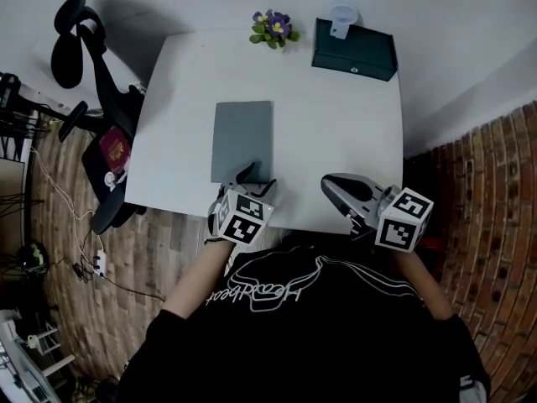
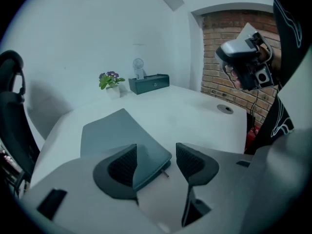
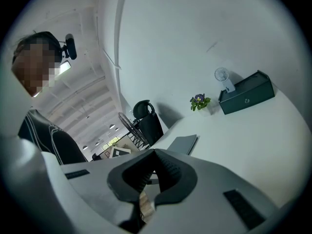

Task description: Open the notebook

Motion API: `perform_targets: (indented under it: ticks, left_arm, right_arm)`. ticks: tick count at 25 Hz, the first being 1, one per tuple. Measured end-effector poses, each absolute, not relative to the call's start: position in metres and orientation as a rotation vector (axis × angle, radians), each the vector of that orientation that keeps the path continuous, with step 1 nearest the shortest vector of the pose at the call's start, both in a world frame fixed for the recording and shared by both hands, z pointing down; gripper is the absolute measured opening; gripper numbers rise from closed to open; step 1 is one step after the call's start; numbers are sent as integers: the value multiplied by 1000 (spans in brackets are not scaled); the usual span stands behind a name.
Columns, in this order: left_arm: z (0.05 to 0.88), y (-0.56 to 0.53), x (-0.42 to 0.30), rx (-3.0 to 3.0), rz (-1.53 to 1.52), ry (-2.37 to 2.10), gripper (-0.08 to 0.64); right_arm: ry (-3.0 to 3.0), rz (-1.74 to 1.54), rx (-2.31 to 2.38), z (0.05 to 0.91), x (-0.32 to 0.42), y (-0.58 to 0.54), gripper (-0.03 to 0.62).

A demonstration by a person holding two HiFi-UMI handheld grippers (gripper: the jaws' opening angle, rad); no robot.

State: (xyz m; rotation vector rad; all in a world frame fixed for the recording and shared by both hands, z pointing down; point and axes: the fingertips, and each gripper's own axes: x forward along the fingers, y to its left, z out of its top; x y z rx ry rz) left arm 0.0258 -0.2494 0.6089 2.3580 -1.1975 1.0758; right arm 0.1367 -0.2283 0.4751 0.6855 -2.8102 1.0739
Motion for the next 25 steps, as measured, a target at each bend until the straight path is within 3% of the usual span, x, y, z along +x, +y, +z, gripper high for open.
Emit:
perform_targets:
  ticks: [8,20,25]
  left_arm:
    - [624,-250,24,2348,1173,-1206,249]
    - [621,-251,21,2347,1027,-1189,215]
    - [614,-248,23,2315,916,-1131,148]
  right_arm:
    - [-2819,1076,637,476,126,-228,2]
    - [-2788,1090,635,486,124,-227,2]
    - [-2788,1085,625,487,119,-227,2]
